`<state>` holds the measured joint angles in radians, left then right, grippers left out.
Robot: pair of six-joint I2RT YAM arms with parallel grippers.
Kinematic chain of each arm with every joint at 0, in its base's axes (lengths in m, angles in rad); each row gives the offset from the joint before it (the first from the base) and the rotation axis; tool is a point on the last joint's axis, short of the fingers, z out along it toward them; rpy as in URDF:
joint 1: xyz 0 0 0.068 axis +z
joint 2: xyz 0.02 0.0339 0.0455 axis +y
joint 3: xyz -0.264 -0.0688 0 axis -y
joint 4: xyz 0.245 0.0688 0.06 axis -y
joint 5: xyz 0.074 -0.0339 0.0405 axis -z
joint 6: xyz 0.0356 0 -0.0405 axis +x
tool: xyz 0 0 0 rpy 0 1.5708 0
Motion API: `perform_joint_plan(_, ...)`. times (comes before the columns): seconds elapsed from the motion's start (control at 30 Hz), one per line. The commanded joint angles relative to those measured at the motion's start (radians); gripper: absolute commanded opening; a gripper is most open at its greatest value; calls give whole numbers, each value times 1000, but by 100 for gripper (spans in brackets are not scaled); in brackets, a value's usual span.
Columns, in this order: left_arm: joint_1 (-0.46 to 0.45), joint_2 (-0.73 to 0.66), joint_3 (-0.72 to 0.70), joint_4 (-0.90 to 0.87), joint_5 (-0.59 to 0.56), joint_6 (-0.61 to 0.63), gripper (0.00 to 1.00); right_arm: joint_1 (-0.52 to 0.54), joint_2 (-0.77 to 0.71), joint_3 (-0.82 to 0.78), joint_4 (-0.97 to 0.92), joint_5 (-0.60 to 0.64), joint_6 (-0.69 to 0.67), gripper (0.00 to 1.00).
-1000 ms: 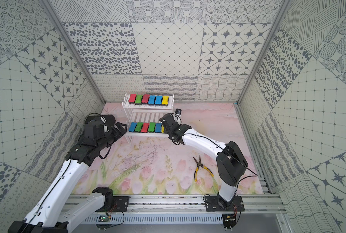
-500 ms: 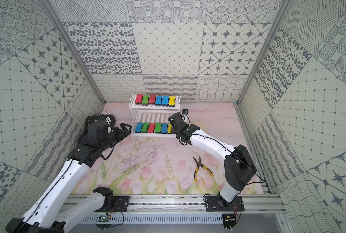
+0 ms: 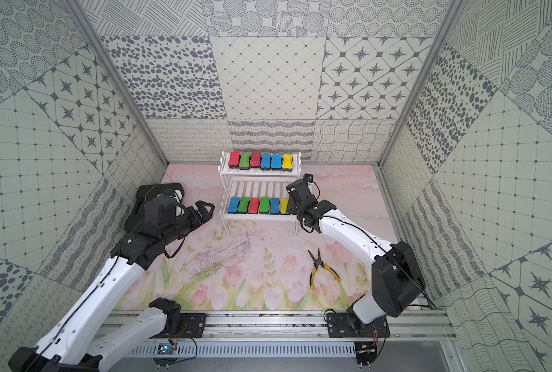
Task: Remove the whiteboard erasers from the shelf
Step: Move the shelf to the center of the board.
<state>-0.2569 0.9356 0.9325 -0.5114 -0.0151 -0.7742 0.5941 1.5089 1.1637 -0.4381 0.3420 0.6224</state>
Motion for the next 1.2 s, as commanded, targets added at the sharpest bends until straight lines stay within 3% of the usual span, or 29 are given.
perform_joint_plan(0.0, -32, 17, -5, 39, 12, 24, 100, -27, -51, -5, 115, -41, -40, 0)
perform_joint_plan(0.3, -114, 57, 9, 53, -29, 26, 100, -83, -36, 14, 120, -95, -99, 0)
perform_joint_plan(0.97, -177, 80, 51, 51, -46, 34, 99, -119, -69, -11, 111, -104, -79, 0)
perform_joint_plan(1.0, -179, 83, 54, 47, -51, 35, 99, -119, -72, -11, 111, -104, -76, 5)
perform_joint_plan(1.03, -182, 83, 57, 44, -51, 36, 99, -120, -79, -9, 109, -106, -71, 21)
perform_joint_plan(1.07, -182, 82, 57, 42, -54, 37, 99, -119, -86, -6, 105, -106, -69, 28)
perform_joint_plan(1.17, -182, 69, 60, 32, -56, 41, 99, -122, -116, 9, 60, -103, -55, 45)
